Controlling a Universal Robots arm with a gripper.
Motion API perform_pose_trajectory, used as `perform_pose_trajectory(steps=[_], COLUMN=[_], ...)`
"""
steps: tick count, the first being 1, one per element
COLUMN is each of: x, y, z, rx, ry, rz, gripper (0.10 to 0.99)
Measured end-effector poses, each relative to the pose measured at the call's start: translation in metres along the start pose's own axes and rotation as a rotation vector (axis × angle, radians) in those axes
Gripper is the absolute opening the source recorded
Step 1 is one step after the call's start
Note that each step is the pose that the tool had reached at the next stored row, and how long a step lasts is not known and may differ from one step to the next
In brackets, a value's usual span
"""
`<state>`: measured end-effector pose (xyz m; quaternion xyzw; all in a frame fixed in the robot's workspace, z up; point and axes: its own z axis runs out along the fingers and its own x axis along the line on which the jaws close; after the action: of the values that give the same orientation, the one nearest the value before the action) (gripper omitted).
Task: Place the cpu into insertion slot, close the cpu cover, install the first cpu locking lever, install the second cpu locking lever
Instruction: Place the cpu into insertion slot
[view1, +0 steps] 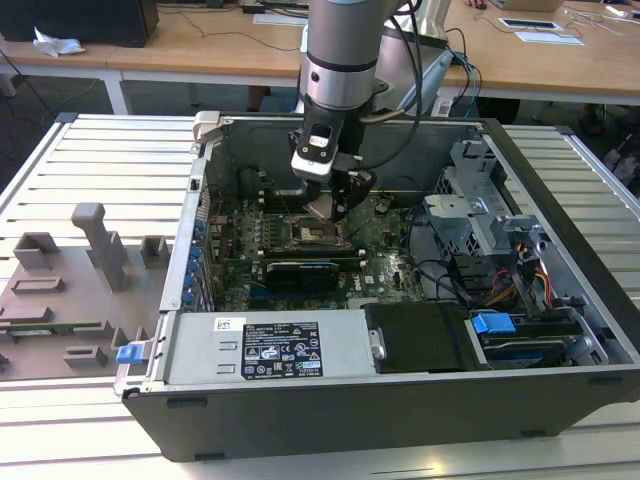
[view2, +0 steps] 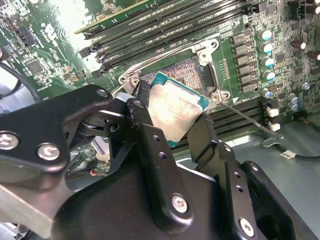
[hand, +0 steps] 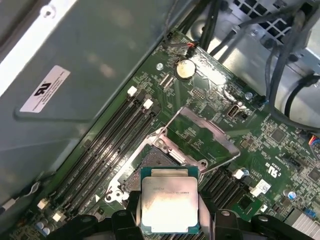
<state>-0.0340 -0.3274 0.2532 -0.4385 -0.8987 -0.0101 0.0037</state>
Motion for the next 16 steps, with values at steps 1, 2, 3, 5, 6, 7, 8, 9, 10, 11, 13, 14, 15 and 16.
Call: perform_pose_trajectory(steps=[1,2,3,5,6,7,8,9,10,11,13,14,15,16], x=[0.0000,0.0000,0.0000,0.0000,0.0000,0.0000,0.0000,0.0000,0.0000,0.0000,0.0000,0.0000,0.0000,0.0000], y=[0.0000,0.0000,0.0000,0.0000,0.0000,0.0000,0.0000,0.0000,0.0000,0.0000,0.0000,0.0000,0.0000,0.0000], z=[0.0000,0.0000,0.0001,0.0001,0.0001,0.0002,0.0002,0.0002,0.0002,0.0003,0.0003,0.0003,0.0004,0.0004], rx=[0.000,0.000,0.000,-0.001,-0.001,-0.001,-0.001,-0.001,-0.001,-0.001,-0.002,-0.002,-0.002,-0.002], ry=[-0.0002,-0.0004,-0.0005,-0.0009,-0.0011,-0.0013,-0.0015,-0.0017,-0.0021,-0.0022,-0.0027,-0.0028,-0.0029,-0.0031], rz=[0.008,0.021,0.027,0.045,0.054,0.064,0.074,0.088,0.105,0.112,0.134,0.141,0.148,0.155], gripper=[0.541,0.541,0.541,0.541,0.541,0.541,0.541,0.541,0.541,0.541,0.541,0.541,0.541,0.541])
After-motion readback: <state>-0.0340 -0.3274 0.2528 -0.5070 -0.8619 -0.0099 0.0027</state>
